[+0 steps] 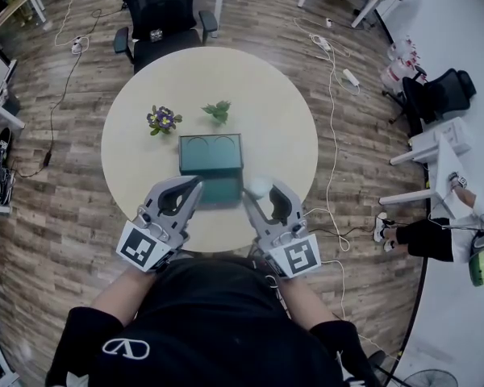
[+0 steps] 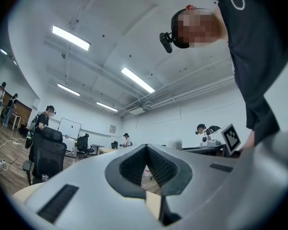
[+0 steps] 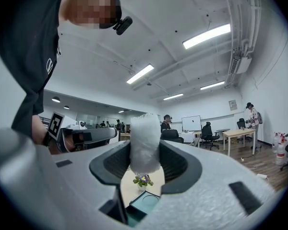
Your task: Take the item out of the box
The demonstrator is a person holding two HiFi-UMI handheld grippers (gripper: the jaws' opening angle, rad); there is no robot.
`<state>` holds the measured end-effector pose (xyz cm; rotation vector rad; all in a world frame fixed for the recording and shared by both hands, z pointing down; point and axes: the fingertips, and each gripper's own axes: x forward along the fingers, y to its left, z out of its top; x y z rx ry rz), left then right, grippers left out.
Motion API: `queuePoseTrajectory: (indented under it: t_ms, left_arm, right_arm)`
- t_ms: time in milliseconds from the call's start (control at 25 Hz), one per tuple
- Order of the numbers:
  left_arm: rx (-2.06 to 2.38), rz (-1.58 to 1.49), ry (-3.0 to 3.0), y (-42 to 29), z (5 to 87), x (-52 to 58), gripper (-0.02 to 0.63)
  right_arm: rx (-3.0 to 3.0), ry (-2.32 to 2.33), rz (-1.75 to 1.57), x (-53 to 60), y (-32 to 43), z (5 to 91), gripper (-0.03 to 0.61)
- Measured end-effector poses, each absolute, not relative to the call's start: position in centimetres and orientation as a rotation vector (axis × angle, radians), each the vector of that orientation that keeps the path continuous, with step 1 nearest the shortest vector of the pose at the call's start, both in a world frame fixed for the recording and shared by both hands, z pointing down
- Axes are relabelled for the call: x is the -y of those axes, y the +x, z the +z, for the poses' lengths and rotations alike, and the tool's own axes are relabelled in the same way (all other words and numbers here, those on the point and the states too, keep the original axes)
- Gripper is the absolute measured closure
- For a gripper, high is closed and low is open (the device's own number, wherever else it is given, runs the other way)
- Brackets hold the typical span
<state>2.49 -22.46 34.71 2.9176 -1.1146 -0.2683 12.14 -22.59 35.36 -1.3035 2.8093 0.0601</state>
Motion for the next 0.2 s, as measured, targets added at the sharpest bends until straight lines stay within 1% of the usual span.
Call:
queuePoseTrajectory:
  t_ms: [200]
  left_arm:
    - [1.123,-0.266,2.912,2.07,34.87,22.72,0.609]
  right_arm:
    - [-2.834,-1.324,0.082,23.14,11.78,35.29,0.396]
